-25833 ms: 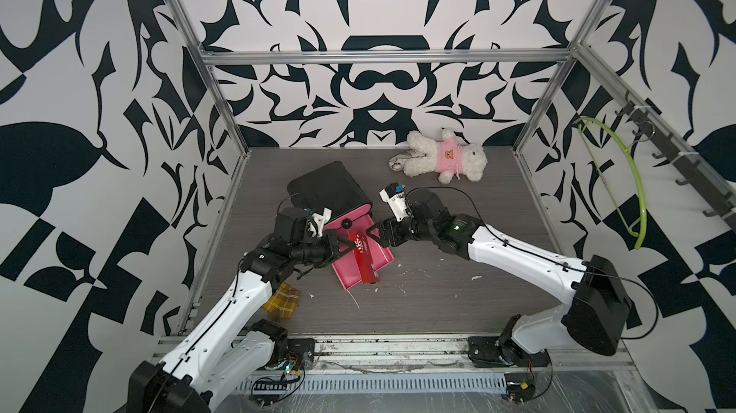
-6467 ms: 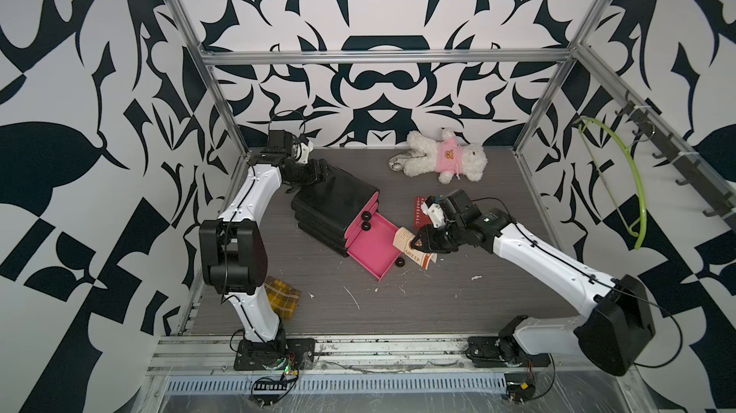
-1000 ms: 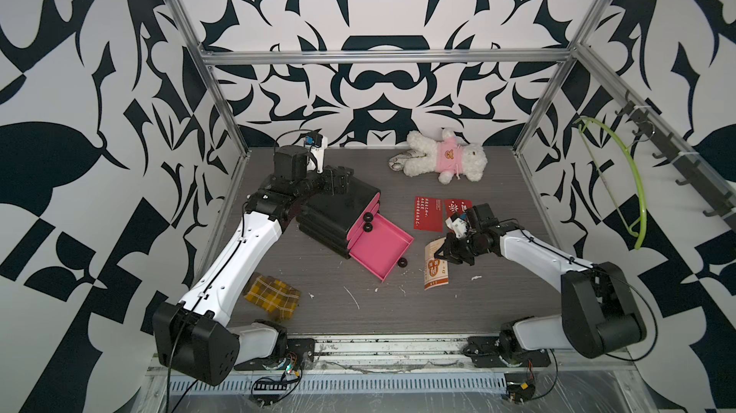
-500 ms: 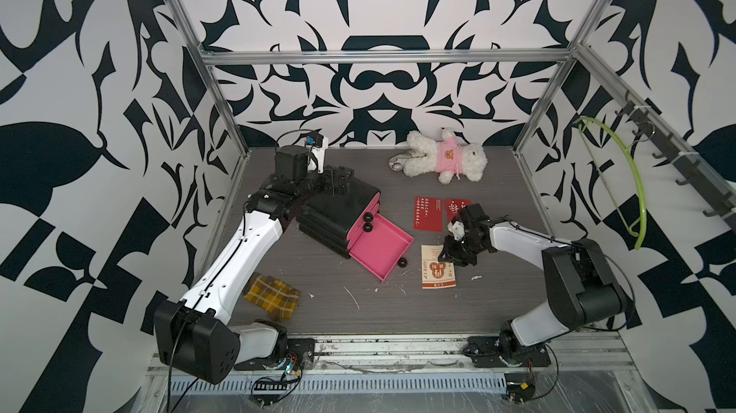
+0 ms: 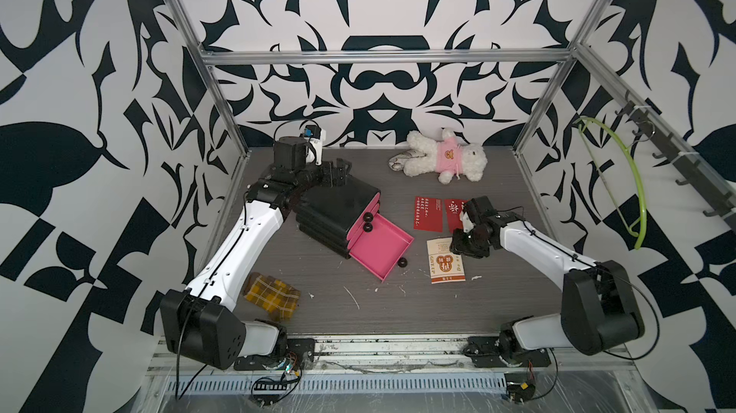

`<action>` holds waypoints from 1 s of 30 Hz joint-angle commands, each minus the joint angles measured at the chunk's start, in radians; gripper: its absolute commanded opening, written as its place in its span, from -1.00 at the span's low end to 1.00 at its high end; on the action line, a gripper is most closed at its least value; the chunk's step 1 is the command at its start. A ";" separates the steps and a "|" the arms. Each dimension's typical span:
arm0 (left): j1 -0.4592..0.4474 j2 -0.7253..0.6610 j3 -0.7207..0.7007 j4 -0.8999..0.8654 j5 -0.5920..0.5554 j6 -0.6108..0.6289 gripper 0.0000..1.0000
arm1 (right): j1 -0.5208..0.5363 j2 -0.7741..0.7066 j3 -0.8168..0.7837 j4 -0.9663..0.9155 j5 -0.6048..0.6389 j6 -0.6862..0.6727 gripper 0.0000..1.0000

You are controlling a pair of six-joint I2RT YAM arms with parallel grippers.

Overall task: Take the postcards out of the drawer
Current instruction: Place the postcard at the center of the board, then close the drawer in the storage box.

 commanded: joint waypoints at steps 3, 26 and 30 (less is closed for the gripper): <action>0.068 0.016 -0.001 -0.042 0.025 -0.004 0.99 | 0.017 0.013 0.025 -0.055 0.124 -0.019 -0.15; 0.212 0.262 0.014 -0.111 0.190 -0.022 0.98 | 0.432 0.078 0.028 0.297 0.071 0.171 -0.55; 0.211 0.274 0.012 -0.115 0.211 -0.025 0.98 | 0.442 0.119 0.029 0.385 0.069 0.185 -0.61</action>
